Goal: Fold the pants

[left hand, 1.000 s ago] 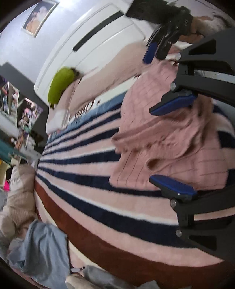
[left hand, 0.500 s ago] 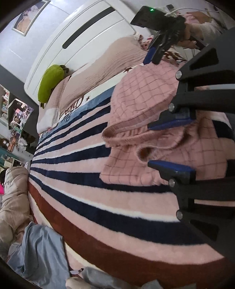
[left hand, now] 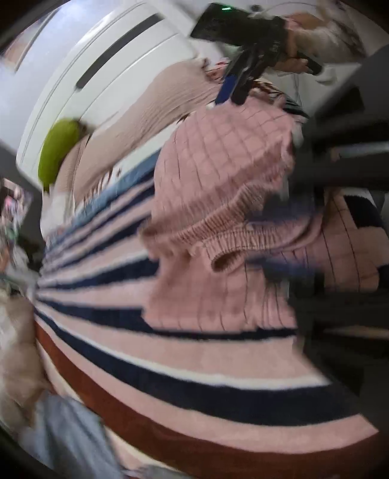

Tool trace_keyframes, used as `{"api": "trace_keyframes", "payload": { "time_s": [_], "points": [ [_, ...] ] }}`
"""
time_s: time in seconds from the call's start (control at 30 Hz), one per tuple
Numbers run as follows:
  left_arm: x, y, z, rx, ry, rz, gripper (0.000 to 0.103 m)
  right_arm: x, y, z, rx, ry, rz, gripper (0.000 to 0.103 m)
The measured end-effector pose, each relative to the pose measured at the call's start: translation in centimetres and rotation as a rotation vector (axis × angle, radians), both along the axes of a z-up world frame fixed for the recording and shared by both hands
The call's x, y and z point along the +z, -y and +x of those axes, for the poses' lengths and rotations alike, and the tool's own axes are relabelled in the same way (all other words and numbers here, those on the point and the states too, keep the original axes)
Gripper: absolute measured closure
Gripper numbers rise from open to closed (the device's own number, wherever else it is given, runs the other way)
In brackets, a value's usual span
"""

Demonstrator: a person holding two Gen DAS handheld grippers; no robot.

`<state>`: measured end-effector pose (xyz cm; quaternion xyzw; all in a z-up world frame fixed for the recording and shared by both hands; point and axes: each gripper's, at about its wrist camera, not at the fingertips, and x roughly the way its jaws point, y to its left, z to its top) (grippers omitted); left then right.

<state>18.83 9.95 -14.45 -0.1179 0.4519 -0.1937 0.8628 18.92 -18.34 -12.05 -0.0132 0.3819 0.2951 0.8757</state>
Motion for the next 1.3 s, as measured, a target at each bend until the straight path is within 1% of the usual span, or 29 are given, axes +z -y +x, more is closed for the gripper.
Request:
{"api": "trace_keyframes", "payload": {
  "time_s": [0.07, 0.17, 0.2, 0.33, 0.4, 0.47, 0.5, 0.57, 0.63, 0.67, 0.7, 0.73, 0.77, 0.8, 0.87, 0.9, 1.0, 1.07, 1.1, 1.13, 1.2, 1.3],
  "points": [
    [0.9, 0.6, -0.2, -0.023, 0.033, 0.079, 0.097, 0.0, 0.1, 0.0, 0.003, -0.006, 0.005, 0.057],
    [2.1, -0.6, 0.3, -0.01, 0.034, 0.073, 0.097, 0.1, 0.1, -0.2, 0.016, -0.015, 0.009, 0.057],
    [2.6, -1.1, 0.7, -0.002, 0.047, 0.1, 0.097, 0.1, 0.1, -0.3, 0.022, -0.021, 0.012, 0.057],
    [3.3, -2.1, 2.4, 0.001, 0.066, 0.134, 0.097, 0.1, 0.1, -0.5, 0.037, -0.052, 0.034, 0.057],
    [3.0, -2.2, 3.5, 0.001, 0.067, 0.171, 0.097, 0.1, 0.1, -0.6, 0.038, -0.064, 0.043, 0.057],
    [2.3, -2.2, 4.5, 0.004, 0.045, 0.179, 0.097, 0.1, 0.1, -0.7, 0.041, -0.075, 0.049, 0.057],
    [1.7, -2.2, 4.9, -0.004, 0.017, 0.185, 0.096, 0.0, 0.1, -0.8, 0.041, -0.076, 0.046, 0.057],
    [1.5, -2.3, 5.0, -0.003, 0.013, 0.19, 0.095, 0.0, -0.1, -1.0, 0.042, -0.072, 0.037, 0.057],
    [2.2, -2.8, 4.2, 0.018, 0.039, 0.187, 0.086, 0.1, -0.1, -1.1, 0.041, -0.07, 0.03, 0.057],
    [2.9, -3.1, 3.7, 0.037, 0.065, 0.186, 0.079, 0.1, -0.1, -1.1, 0.04, -0.07, 0.03, 0.057],
    [3.8, -3.5, 3.0, 0.047, 0.099, 0.169, 0.077, 0.2, -0.1, -1.1, 0.04, -0.071, 0.032, 0.057],
    [4.5, -3.8, 2.5, 0.046, 0.116, 0.149, 0.077, 0.3, -0.1, -1.1, 0.039, -0.073, 0.035, 0.057],
    [5.2, -4.0, 1.9, 0.04, 0.128, 0.122, 0.076, 0.3, -0.1, -1.0, 0.039, -0.073, 0.036, 0.057],
    [5.9, -4.0, 1.4, 0.021, 0.139, 0.082, 0.073, 0.3, -0.1, -1.1, 0.039, -0.072, 0.038, 0.057],
    [6.1, -3.3, 0.8, -0.023, 0.135, 0.03, 0.066, 0.5, -0.1, -0.9, 0.039, -0.071, 0.041, 0.057],
    [5.9, -2.7, 0.6, -0.038, 0.129, 0.025, 0.065, 0.6, -0.1, -0.8, 0.037, -0.07, 0.043, 0.058],
    [4.2, -0.8, 0.7, -0.067, 0.086, 0.062, 0.065, 0.9, 0.0, -0.9, 0.028, -0.066, 0.055, 0.058],
    [3.1, 0.1, 0.7, -0.064, 0.07, 0.109, 0.065, 1.1, 0.1, -1.1, 0.027, -0.058, 0.055, 0.058],
    [2.6, 0.4, 0.5, -0.056, 0.07, 0.14, 0.073, 1.3, 0.1, -1.2, 0.025, -0.05, 0.05, 0.058],
    [2.3, 0.6, 0.2, -0.057, 0.071, 0.155, 0.081, 1.4, 0.1, -1.3, 0.023, -0.043, 0.044, 0.058],
    [1.7, 0.5, -0.6, -0.055, 0.06, 0.161, 0.084, 1.7, 0.3, -1.4, 0.018, -0.034, 0.035, 0.058],
    [1.3, -0.5, -2.1, -0.023, 0.062, 0.167, 0.085, 1.9, 0.8, -1.5, 0.008, -0.033, 0.036, 0.058]
  ]
}}
